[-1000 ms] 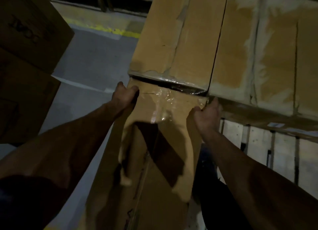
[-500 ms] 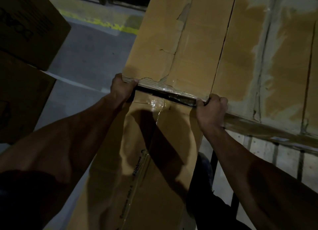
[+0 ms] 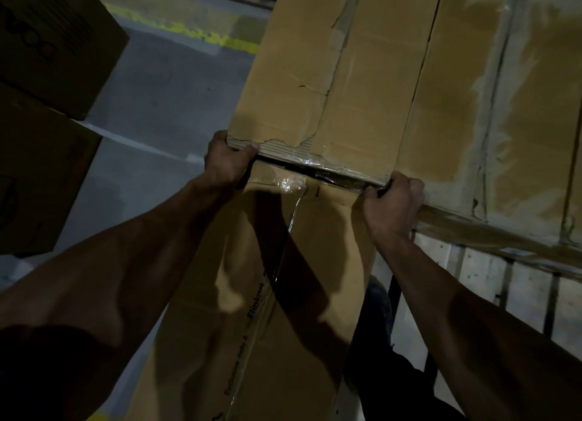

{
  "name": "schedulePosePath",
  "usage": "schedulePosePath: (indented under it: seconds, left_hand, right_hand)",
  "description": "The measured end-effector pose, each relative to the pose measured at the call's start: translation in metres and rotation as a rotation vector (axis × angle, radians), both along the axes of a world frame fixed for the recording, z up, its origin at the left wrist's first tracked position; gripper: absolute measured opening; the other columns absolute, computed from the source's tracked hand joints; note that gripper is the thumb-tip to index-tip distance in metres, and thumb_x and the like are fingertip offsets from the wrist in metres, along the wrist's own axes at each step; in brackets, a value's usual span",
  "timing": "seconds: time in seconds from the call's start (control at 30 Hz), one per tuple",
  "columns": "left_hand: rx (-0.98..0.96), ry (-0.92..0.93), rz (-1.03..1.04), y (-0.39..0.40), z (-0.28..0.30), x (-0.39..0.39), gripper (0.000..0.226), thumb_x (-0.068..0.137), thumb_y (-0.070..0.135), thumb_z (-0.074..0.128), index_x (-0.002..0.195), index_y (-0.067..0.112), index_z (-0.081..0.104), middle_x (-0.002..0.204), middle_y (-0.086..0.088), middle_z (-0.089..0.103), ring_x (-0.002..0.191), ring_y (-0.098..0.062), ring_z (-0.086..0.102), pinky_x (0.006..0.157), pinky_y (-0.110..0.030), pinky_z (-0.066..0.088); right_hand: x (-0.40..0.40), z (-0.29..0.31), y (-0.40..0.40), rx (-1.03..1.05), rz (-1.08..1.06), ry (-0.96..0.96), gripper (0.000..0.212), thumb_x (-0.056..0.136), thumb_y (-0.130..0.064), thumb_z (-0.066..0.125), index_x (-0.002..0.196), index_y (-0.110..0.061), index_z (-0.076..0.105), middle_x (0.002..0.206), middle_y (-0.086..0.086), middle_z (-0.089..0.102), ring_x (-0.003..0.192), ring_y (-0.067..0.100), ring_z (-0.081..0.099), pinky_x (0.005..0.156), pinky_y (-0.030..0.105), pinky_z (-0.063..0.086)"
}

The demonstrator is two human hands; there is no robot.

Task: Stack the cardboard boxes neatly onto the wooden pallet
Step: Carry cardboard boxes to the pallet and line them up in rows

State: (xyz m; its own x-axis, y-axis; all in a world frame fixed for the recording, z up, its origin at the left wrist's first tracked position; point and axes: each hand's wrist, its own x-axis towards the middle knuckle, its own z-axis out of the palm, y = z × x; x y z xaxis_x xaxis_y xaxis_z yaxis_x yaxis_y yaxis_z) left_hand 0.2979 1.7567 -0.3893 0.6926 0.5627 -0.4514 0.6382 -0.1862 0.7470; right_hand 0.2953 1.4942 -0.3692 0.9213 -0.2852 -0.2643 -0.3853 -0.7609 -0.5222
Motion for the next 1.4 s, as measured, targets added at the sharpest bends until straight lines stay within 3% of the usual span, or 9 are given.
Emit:
schedulePosePath:
  seconds: [0.17,0.43,0.57,0.67,0.8,0.9,1.03,1.2,1.4]
  left_hand:
    - [-0.042,0.008,0.031,0.000,0.000,-0.002,0.059,0.067,0.045,0.070,0.114,0.011,0.060,0.107,-0.012,0.068,0.098,-0.034,0.067,0.086,-0.052,0.057]
    - [0.060,0.021,-0.108,0.001,0.005,-0.006,0.052,0.088,0.036,0.070,0.129,0.008,0.054,0.120,-0.004,0.062,0.109,-0.022,0.059,0.097,-0.035,0.049]
    - [0.027,0.102,-0.188,0.005,0.011,-0.025,0.066,0.085,0.037,0.073,0.137,0.007,0.045,0.130,-0.007,0.057,0.116,-0.026,0.056,0.097,-0.038,0.048]
    - [-0.011,0.185,-0.211,0.004,0.018,-0.057,0.057,0.089,0.037,0.069,0.134,0.009,0.049,0.123,-0.007,0.058,0.111,-0.026,0.056,0.089,-0.037,0.048]
    - [-0.070,0.207,-0.226,0.009,0.018,-0.093,0.060,0.088,0.040,0.070,0.136,0.012,0.050,0.130,-0.011,0.059,0.118,-0.031,0.056,0.099,-0.044,0.049]
    - [-0.059,0.208,-0.179,0.010,0.017,-0.097,0.062,0.087,0.040,0.071,0.139,0.013,0.049,0.133,-0.012,0.058,0.118,-0.031,0.056,0.098,-0.042,0.049]
    - [-0.067,0.189,-0.158,0.008,0.016,-0.098,0.060,0.087,0.039,0.071,0.138,0.015,0.050,0.123,-0.006,0.058,0.107,-0.024,0.055,0.094,-0.038,0.049]
    - [-0.090,0.186,-0.062,0.012,0.016,-0.098,0.057,0.085,0.038,0.073,0.135,0.017,0.054,0.126,-0.008,0.062,0.112,-0.030,0.059,0.099,-0.048,0.050]
    - [-0.080,0.183,-0.047,0.011,0.014,-0.092,0.056,0.085,0.039,0.073,0.133,0.017,0.054,0.126,-0.008,0.062,0.112,-0.029,0.059,0.099,-0.046,0.050]
  right_hand:
    - [0.000,0.001,-0.003,-0.013,0.019,0.009,0.049,0.091,-0.012,0.059,0.139,-0.001,0.051,0.137,0.018,0.042,0.129,0.035,0.039,0.104,0.033,0.034]
    - [-0.019,0.003,-0.004,-0.071,0.132,0.020,0.061,0.094,-0.016,0.059,0.150,-0.006,0.036,0.140,0.019,0.037,0.129,0.032,0.037,0.104,0.034,0.035]
    - [-0.053,0.009,-0.005,0.018,-0.028,0.108,0.068,0.097,-0.019,0.060,0.155,-0.008,0.025,0.151,0.017,0.028,0.134,0.031,0.036,0.104,0.031,0.036]
    - [-0.082,0.007,-0.001,0.143,-0.168,0.244,0.060,0.098,-0.025,0.060,0.148,-0.002,0.036,0.146,0.018,0.042,0.130,0.034,0.046,0.100,0.035,0.041]
    - [-0.112,0.003,0.009,0.333,-0.282,0.308,0.047,0.096,-0.028,0.062,0.136,-0.007,0.048,0.124,0.014,0.063,0.114,0.035,0.061,0.092,0.037,0.049]
    - [-0.115,0.002,0.013,0.369,-0.300,0.291,0.051,0.094,-0.026,0.064,0.137,-0.008,0.044,0.126,0.015,0.064,0.114,0.036,0.061,0.096,0.042,0.050]
    - [-0.114,0.005,0.013,0.353,-0.307,0.279,0.051,0.095,-0.026,0.064,0.138,-0.008,0.043,0.125,0.013,0.063,0.115,0.034,0.060,0.090,0.034,0.046]
    - [-0.114,0.004,0.015,0.309,-0.245,0.268,0.050,0.095,-0.031,0.062,0.135,-0.008,0.043,0.121,0.015,0.063,0.111,0.035,0.060,0.087,0.038,0.051]
    - [-0.105,0.002,0.017,0.294,-0.252,0.268,0.048,0.097,-0.030,0.060,0.135,-0.008,0.043,0.125,0.015,0.062,0.111,0.035,0.061,0.084,0.035,0.048]
